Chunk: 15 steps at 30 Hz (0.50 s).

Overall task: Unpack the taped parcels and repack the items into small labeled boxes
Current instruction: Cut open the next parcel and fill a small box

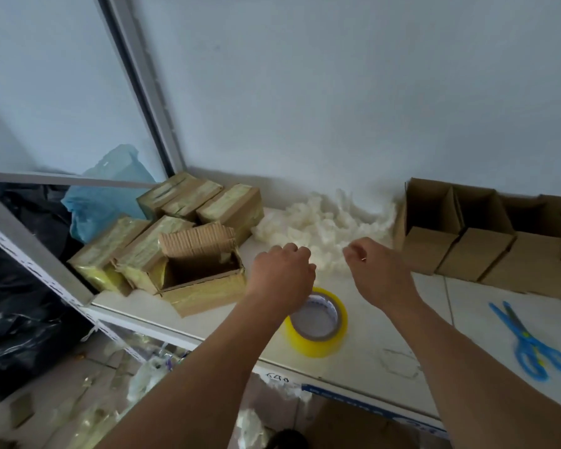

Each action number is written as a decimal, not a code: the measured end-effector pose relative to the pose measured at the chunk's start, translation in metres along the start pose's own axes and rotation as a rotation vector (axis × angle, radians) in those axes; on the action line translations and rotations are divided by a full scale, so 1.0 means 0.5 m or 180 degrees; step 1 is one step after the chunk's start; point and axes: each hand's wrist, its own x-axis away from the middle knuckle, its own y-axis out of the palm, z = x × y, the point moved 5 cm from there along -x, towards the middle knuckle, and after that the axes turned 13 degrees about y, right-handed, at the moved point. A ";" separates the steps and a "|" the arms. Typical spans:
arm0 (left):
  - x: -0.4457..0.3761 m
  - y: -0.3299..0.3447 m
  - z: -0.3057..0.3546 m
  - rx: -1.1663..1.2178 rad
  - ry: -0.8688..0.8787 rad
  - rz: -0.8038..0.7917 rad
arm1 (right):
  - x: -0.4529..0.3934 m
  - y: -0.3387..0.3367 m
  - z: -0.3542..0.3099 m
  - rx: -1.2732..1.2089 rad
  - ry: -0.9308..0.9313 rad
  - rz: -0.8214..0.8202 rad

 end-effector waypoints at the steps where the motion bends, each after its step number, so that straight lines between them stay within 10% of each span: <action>1: -0.002 -0.009 -0.023 -0.0044 -0.0022 0.0025 | -0.005 0.020 -0.027 -0.0049 -0.0050 -0.0105; 15: -0.099 -0.049 -0.421 0.0725 -0.1171 0.0158 | -0.091 0.258 -0.333 -0.1374 0.0429 -0.1572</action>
